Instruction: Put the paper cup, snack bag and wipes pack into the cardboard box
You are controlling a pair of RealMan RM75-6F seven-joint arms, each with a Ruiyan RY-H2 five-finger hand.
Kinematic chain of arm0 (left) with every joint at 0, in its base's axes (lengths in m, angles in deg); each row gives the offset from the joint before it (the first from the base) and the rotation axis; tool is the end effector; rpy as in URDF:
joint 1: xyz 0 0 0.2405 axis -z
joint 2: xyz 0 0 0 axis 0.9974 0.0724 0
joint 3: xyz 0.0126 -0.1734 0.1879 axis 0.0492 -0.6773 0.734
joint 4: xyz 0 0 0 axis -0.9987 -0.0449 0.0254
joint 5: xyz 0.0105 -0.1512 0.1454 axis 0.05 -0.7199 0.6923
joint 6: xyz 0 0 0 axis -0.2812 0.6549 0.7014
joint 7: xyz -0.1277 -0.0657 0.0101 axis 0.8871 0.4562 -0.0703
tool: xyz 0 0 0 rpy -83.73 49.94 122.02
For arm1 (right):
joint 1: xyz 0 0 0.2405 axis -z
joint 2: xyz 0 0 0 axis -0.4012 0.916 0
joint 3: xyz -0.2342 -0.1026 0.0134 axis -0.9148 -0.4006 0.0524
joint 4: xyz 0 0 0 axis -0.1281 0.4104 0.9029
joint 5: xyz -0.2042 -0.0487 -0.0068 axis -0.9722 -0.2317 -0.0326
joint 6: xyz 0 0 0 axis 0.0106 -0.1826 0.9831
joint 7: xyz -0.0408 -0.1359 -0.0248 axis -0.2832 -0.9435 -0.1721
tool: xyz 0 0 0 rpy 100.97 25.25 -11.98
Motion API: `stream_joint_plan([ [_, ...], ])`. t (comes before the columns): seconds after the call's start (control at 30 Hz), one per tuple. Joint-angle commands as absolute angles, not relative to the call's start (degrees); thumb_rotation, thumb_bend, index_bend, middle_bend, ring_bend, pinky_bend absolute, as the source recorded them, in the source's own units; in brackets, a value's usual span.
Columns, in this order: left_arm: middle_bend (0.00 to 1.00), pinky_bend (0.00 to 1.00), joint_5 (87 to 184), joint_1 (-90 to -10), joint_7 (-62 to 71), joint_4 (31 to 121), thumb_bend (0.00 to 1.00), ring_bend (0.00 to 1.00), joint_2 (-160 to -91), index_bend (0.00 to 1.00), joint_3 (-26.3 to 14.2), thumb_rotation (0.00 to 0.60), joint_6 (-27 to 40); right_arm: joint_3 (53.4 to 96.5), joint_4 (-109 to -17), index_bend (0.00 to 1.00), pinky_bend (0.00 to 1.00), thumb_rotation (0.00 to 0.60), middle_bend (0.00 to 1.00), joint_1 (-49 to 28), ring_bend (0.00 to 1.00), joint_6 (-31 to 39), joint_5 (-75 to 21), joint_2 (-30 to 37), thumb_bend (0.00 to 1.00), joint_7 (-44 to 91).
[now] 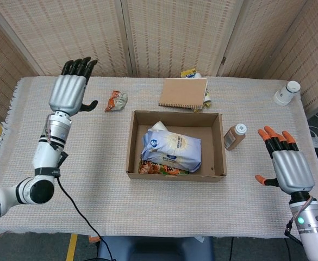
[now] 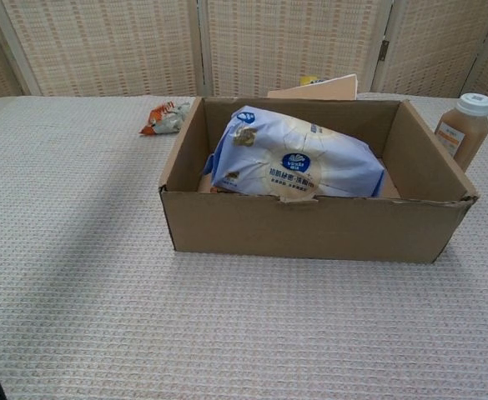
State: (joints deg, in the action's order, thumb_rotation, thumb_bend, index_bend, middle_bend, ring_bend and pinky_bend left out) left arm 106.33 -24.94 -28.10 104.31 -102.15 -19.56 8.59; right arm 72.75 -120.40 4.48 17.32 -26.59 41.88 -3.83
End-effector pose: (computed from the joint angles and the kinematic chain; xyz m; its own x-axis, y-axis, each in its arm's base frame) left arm -0.0414 0.4259 0.1852 0.4598 -0.0941 0.8830 0.8634 -0.1851 -0.4693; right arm -0.1816 -0.2268 0.1974 0.4373 -0.1171 0.8916 -0.8978 0.0006 0.4404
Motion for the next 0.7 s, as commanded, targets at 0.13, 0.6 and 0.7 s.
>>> stream_joint_plan([
  [0.13, 0.03, 0.09, 134.62, -45.47, -11.70, 107.66, 0.21, 0.00, -93.07, 0.00, -5.65, 0.600, 3.24, 72.51, -120.55, 0.06, 0.00, 0.600, 0.00, 4.40, 0.00, 17.15, -26.72, 41.61, 0.04, -4.22],
  [0.6, 0.07, 0.16, 157.50, -63.84, -3.91, 107.69, 0.20, 0.00, -93.07, 0.01, 5.16, 0.600, -10.99, 71.67, -121.32, 0.06, 0.00, 0.600, 0.00, 4.39, 0.00, 16.81, -28.25, 40.98, 0.04, -5.18],
  [0.7, 0.07, 0.17, 158.87, -65.34, -4.08, 107.84, 0.20, 0.00, -93.01, 0.02, 5.14, 0.600, -12.50, 71.27, -121.58, 0.06, 0.00, 0.600, 0.00, 4.54, 0.00, 16.82, -29.07, 40.71, 0.04, -5.54],
])
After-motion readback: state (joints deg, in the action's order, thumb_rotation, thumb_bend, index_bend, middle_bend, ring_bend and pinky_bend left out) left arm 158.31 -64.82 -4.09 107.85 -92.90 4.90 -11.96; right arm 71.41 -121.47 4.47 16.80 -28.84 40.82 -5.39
